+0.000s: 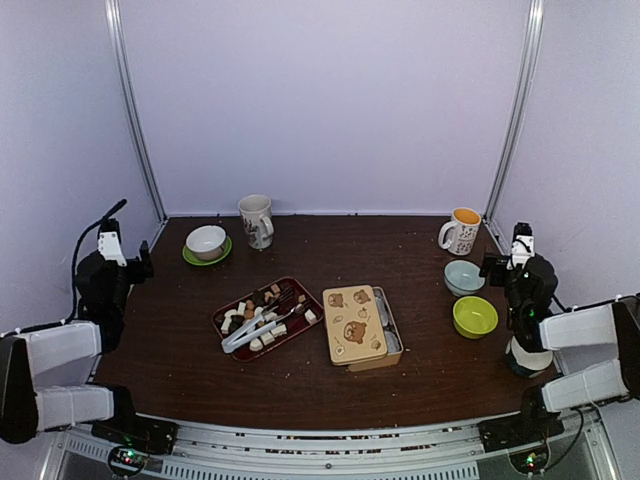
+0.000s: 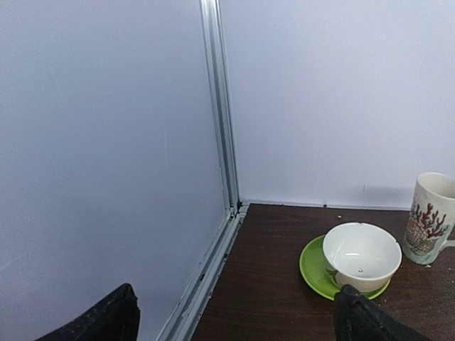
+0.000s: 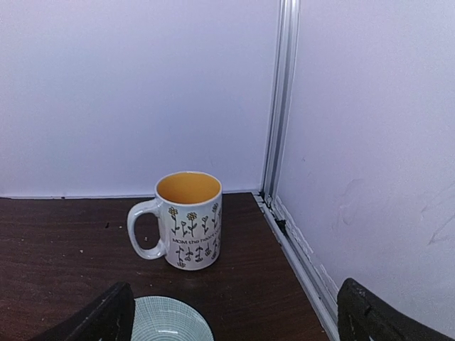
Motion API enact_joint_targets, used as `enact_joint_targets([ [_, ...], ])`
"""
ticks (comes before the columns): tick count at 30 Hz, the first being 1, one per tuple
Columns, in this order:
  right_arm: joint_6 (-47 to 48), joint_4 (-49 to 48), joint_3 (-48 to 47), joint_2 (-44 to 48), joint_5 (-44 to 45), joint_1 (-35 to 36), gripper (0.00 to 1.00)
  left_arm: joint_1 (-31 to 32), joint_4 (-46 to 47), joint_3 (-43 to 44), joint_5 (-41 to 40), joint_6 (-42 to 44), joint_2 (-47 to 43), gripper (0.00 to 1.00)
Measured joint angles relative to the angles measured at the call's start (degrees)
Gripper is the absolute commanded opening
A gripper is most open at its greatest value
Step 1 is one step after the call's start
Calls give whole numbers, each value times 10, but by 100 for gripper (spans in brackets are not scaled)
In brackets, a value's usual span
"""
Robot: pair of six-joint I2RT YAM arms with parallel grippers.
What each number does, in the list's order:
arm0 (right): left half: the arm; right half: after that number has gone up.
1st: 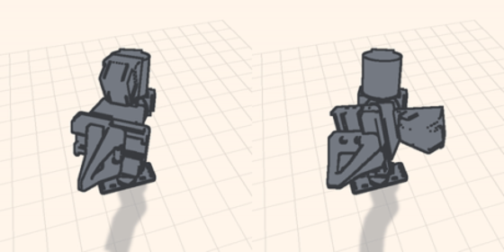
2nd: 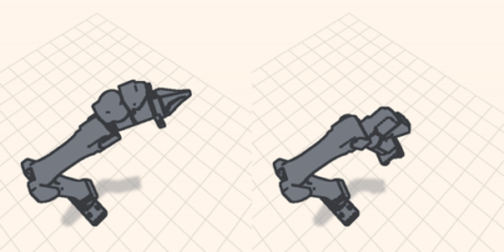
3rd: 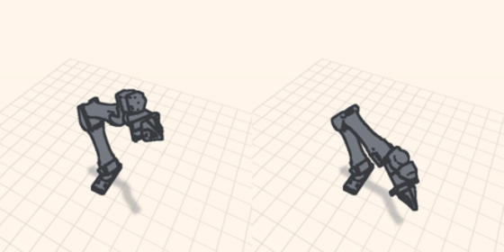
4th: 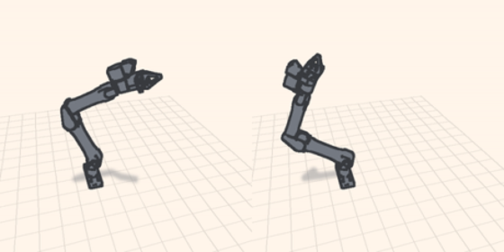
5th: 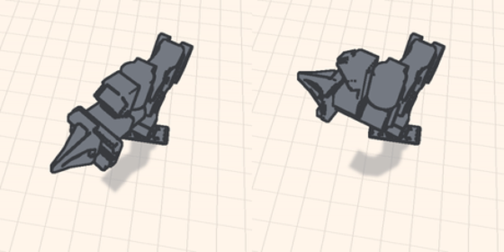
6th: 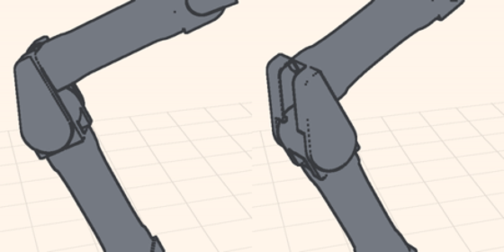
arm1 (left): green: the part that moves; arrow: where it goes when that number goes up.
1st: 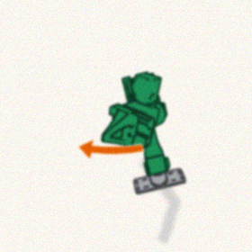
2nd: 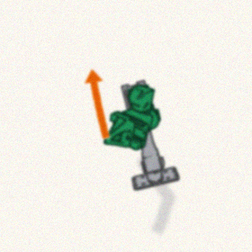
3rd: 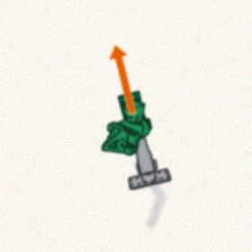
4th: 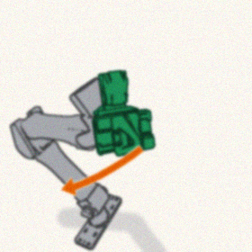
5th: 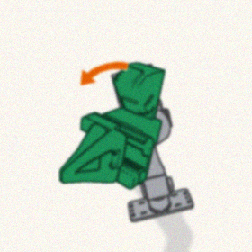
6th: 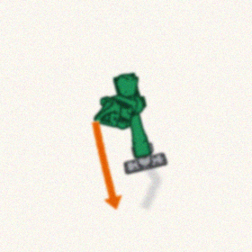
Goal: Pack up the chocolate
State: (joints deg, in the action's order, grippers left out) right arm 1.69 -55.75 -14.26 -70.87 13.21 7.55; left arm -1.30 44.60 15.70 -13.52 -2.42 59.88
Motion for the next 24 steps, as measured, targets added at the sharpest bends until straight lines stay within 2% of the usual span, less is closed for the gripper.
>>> enact_joint_targets([
  [5, 31, 94, -42, 71, -2, 44, 100, 0, -116, 41, -20, -66, -39, 98],
  [10, 57, 194, -90, 94, 7, 115, 100, 0, -213, 73, -21, -143, -37, 98],
  [14, 72, 270, -132, 87, 22, 200, 100, 0, -222, 55, 1, -190, -48, 98],
  [18, 59, 330, -167, 77, 24, 246, 100, 0, -223, 14, 14, -235, -80, 98],
  [24, 10, 402, -220, 47, 18, 303, 100, 0, -246, 16, 64, -265, -90, 98],
])
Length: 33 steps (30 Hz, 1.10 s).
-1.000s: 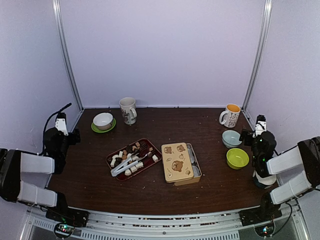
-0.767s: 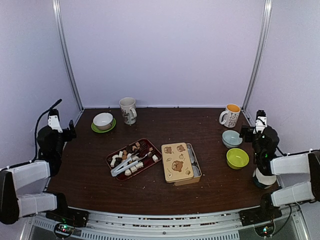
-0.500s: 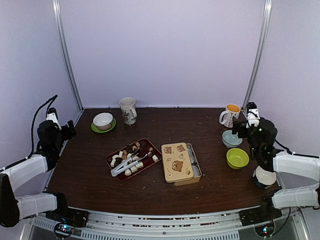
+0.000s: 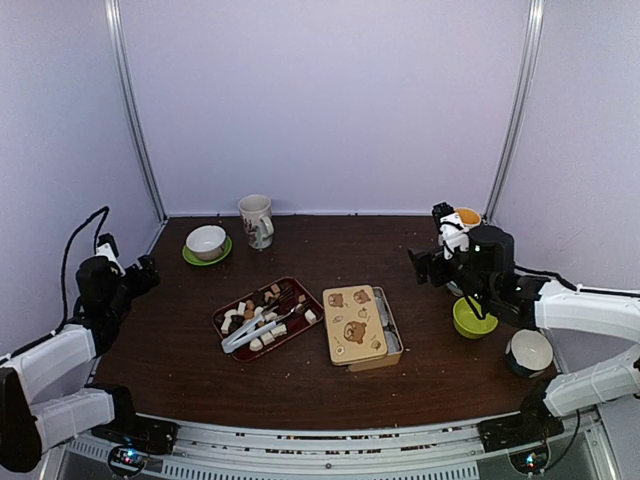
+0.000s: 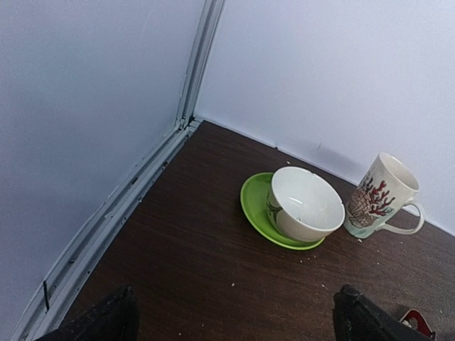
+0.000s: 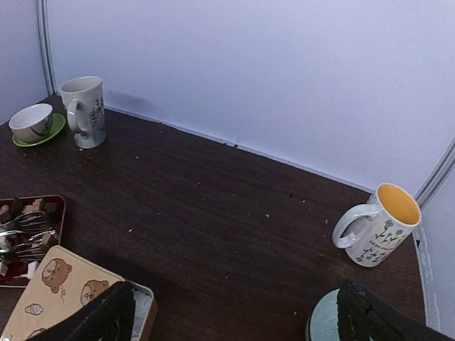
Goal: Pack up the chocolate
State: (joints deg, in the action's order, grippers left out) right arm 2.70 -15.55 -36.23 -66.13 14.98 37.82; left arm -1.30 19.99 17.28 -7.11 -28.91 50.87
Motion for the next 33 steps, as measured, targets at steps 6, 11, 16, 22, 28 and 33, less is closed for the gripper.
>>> enact_joint_targets([
  [6, -89, 128, -78, -55, -8, 36, 100, 0, -31, 0, 64, -9, -10, 98],
  [11, -168, 222, -125, -88, -49, 36, 100, 0, -41, 0, 121, -17, -15, 98],
  [16, -243, 249, -122, -102, -127, 38, 88, 0, -30, 0, 186, -34, 2, 96],
  [22, -314, 247, -110, -137, -202, 59, 74, 3, 0, -1, 257, -47, 45, 95],
  [28, -362, 229, -82, -155, -247, 77, 70, 27, -3, 0, 301, -47, 73, 94],
  [33, -387, 219, -73, -177, -262, 82, 61, 83, -20, 10, 314, -46, 81, 94],
])
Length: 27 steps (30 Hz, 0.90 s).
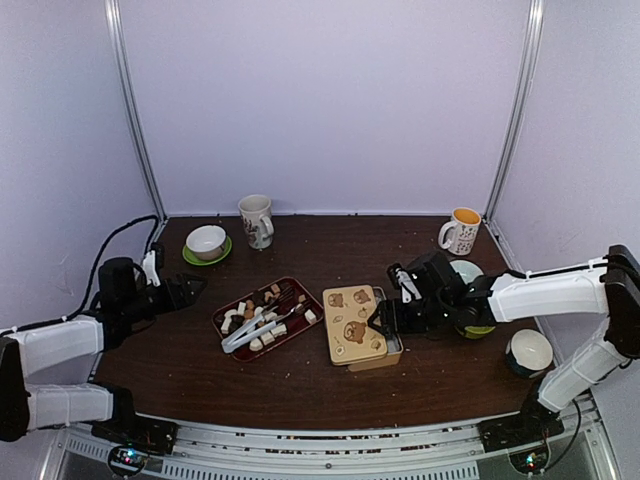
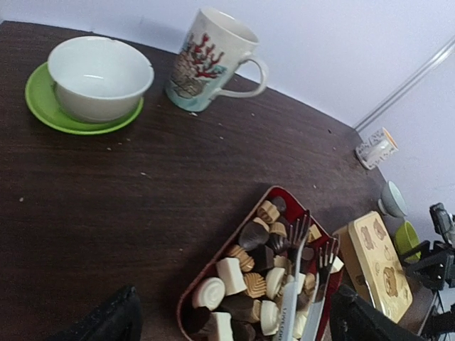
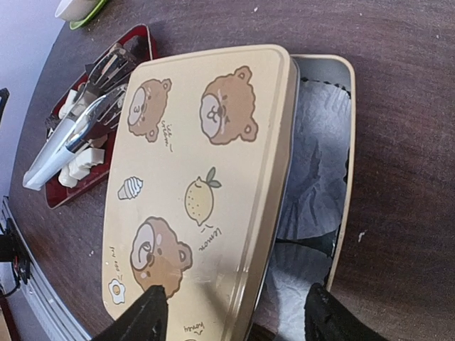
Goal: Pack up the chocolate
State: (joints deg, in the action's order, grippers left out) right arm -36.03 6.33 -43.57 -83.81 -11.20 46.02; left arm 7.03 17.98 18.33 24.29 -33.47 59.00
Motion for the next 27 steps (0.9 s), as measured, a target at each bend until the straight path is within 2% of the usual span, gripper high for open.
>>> enact_joint_targets([
  [10, -37, -50, 0, -47, -32, 2, 60, 96, -24, 11, 3, -7, 2, 92],
  [15, -64, -87, 14, -51, -45, 2, 59, 177, -26, 12, 5, -41, 26, 92],
  [22, -104, -144, 41, -51, -57, 2, 54, 315, -9, 54, -14, -109, 107, 91],
  [27, -117, -160, 51, -51, -59, 2, 50, 362, 51, 89, -23, -151, 196, 90],
])
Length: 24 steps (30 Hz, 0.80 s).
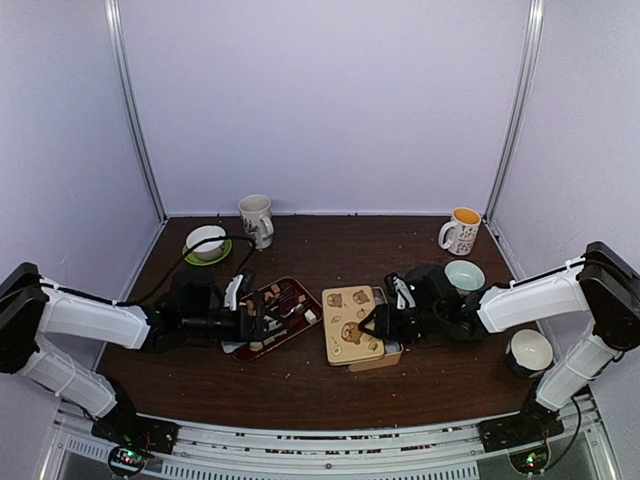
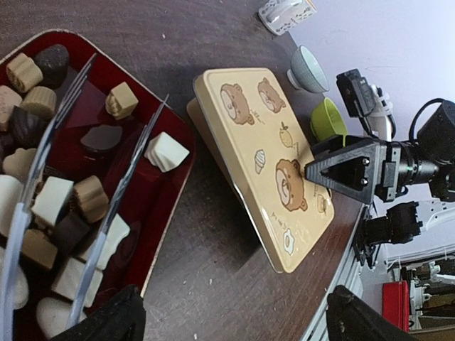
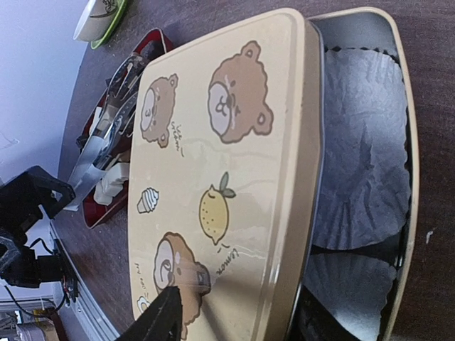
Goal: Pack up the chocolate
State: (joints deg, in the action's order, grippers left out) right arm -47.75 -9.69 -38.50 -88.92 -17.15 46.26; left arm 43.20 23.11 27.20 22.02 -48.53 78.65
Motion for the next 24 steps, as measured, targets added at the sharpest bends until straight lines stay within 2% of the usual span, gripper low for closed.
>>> enact_joint_targets([
  [7, -7, -16, 11, 3, -2, 0, 46, 35, 87, 44, 9, -63, 132, 87],
  [16, -17, -26, 21, 5, -11, 0, 43, 39, 121, 97, 35, -96, 196, 75],
  [20, -18, -27, 21, 5, -21, -1, 42, 41, 129, 120, 50, -105, 221, 62],
  [24, -23, -39, 24, 5, -33, -1, 41, 42, 128, 140, 64, -111, 250, 60],
])
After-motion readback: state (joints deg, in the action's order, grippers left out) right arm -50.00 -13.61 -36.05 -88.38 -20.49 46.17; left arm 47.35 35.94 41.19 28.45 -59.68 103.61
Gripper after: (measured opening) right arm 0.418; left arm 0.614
